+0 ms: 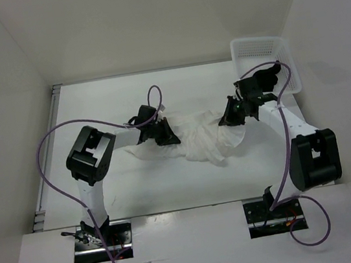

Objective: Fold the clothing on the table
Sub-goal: Fold the skirt

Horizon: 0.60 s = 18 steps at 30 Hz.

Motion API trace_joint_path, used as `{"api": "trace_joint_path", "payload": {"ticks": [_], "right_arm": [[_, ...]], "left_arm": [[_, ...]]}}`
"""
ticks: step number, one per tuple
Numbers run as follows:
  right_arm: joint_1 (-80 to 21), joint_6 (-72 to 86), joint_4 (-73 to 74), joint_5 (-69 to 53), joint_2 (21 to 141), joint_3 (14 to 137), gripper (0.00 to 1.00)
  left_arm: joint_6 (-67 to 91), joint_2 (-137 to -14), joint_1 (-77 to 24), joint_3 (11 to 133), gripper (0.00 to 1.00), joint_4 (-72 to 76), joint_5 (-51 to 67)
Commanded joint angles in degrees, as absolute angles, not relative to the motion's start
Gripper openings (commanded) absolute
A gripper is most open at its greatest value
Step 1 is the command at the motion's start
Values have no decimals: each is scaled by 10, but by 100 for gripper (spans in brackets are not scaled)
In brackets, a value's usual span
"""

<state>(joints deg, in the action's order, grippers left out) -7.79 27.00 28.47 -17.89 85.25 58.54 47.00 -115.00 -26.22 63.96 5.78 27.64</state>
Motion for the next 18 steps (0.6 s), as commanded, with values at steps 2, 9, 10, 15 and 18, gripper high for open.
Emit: {"api": "trace_joint_path", "payload": {"ticks": [2,9,10,15,18], "right_arm": [[-76,251,321,-227,787,592,0],[-138,258,327,-254,793,642,0],[-153,264,320,-254,802,652,0],[-204,299,268,-279,875,706,0],[-216,316,219,-306,903,717,0]], "left_arm": [[473,-1193,-288,671,0,50,267],[478,-1204,-314,696,0,50,279],[478,-1204,-314,696,0,50,279],[478,-1193,-314,690,0,50,273],[478,-1187,-314,690,0,50,273]]}}
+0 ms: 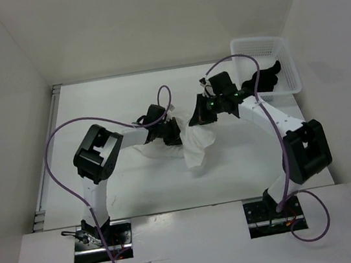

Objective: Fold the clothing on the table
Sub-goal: Fold the skirt

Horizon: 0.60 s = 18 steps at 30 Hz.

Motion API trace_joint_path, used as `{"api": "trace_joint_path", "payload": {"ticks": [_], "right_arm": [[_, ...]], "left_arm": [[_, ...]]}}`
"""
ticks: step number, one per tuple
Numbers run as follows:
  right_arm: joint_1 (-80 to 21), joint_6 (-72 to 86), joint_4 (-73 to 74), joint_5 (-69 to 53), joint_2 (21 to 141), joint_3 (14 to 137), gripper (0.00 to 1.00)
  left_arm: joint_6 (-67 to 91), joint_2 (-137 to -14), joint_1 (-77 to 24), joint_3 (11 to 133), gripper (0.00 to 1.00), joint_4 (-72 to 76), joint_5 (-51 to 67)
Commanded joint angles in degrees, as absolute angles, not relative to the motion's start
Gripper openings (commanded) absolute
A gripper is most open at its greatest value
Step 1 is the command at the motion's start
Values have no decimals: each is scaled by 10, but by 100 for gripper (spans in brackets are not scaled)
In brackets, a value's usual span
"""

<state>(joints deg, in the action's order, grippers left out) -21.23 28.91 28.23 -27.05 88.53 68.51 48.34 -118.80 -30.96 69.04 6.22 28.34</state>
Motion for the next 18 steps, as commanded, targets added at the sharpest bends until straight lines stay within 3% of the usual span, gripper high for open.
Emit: {"api": "trace_joint_path", "payload": {"ticks": [1,11,18], "right_arm": [[-222,316,205,-315,910,717,0],[-272,366,80,-393,1003,751,0],[-277,367,73,-407,1036,757,0]], "left_arm": [[478,-1187,-314,690,0,45,273],[478,-1181,-314,685,0,45,268],[468,-1171,-314,679,0,33,263]]}}
